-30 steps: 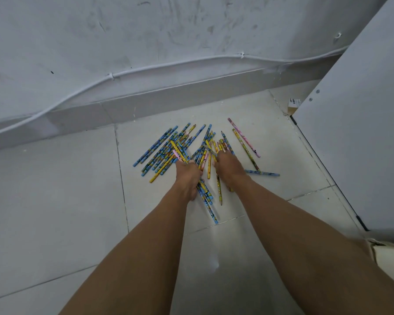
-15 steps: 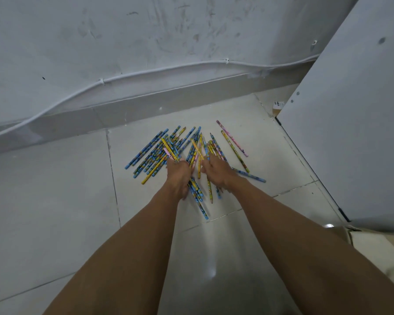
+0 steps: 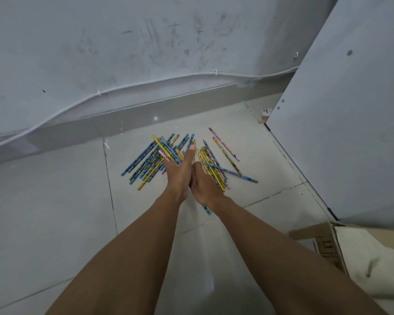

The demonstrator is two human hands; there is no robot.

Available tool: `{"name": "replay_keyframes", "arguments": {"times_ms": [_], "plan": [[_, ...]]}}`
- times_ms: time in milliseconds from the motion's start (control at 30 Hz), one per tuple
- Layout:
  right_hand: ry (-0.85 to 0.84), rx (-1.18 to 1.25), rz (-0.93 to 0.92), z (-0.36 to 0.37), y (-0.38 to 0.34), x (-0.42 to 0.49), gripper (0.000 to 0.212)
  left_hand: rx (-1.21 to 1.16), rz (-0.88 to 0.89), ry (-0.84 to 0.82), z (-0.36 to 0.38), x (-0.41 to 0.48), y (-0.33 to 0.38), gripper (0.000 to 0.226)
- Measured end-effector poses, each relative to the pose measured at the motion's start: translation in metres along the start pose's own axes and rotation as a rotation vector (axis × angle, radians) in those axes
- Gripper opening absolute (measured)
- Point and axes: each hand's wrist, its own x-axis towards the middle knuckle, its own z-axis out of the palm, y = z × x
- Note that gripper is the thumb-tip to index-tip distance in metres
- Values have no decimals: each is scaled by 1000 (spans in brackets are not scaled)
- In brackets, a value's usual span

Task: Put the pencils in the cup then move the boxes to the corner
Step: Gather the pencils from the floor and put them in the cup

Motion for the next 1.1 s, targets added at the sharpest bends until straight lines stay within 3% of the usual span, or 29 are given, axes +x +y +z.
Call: {"name": "replay_keyframes", "arguments": {"times_ms": [100, 233, 400, 500, 633, 867, 1100], "plan": [[-45, -38, -35, 0, -2, -1, 34, 90, 29, 62, 0, 3, -3, 68], [-97, 39, -20, -5, 5, -2, 19, 127, 9, 80, 2, 3, -1, 48], [89, 41, -13, -16, 22, 9, 38, 207, 85, 101, 8, 0, 1, 48], [272, -264, 76, -32, 41, 21, 29, 261, 119, 91, 11, 1, 2, 49], [197, -545, 294, -53, 64, 24, 55, 286, 139, 56, 8, 5, 0, 53], [201, -764, 277, -53, 85, 22, 50, 264, 139, 72, 2, 11, -7, 54], [287, -610, 262, -42, 75, 42, 35, 320, 114, 57, 1, 18, -15, 55]]}}
